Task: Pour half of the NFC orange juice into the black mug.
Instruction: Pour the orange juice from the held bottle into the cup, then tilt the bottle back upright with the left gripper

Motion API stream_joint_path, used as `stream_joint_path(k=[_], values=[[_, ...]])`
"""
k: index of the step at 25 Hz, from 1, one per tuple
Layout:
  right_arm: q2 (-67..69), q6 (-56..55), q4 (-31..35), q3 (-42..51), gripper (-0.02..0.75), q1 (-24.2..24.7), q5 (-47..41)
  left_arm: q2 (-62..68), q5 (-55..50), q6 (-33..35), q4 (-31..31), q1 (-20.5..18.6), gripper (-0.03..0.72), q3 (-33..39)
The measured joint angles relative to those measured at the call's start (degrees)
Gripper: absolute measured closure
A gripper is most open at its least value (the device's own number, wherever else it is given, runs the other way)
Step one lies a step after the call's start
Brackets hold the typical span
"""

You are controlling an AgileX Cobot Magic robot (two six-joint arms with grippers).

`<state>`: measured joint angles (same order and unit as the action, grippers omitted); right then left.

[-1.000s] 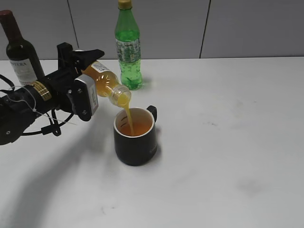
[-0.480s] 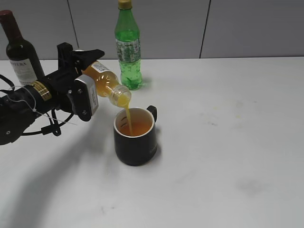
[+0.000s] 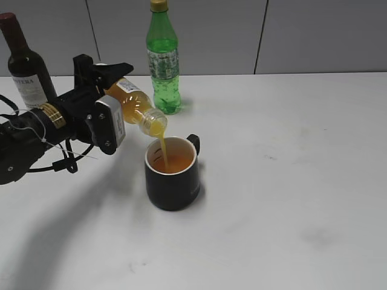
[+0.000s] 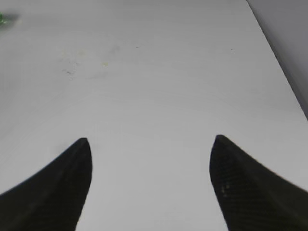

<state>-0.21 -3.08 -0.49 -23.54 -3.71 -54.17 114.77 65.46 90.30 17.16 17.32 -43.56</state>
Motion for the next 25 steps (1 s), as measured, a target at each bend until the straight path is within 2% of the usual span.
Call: stream_joint_path(k=[7,14,18,25], values=[[0.0,0.0,0.0,0.0,0.162,0.0,0.0,0.0,0.0,-1.6,0.1,0.0,0.217,0.0],[0.0,0.0,0.0,0.0,0.162,0.0,0.0,0.0,0.3,-12.5,0.1,0.0,0.217,0.0],[0.0,0.0,0.0,0.0,0.162,0.0,0.0,0.0,0.3,-22.9,0.1,0.0,0.217,0.0],[0.0,0.0,0.0,0.0,0.162,0.0,0.0,0.0,0.4,-54.9,0.1,0.0,0.217,0.0]])
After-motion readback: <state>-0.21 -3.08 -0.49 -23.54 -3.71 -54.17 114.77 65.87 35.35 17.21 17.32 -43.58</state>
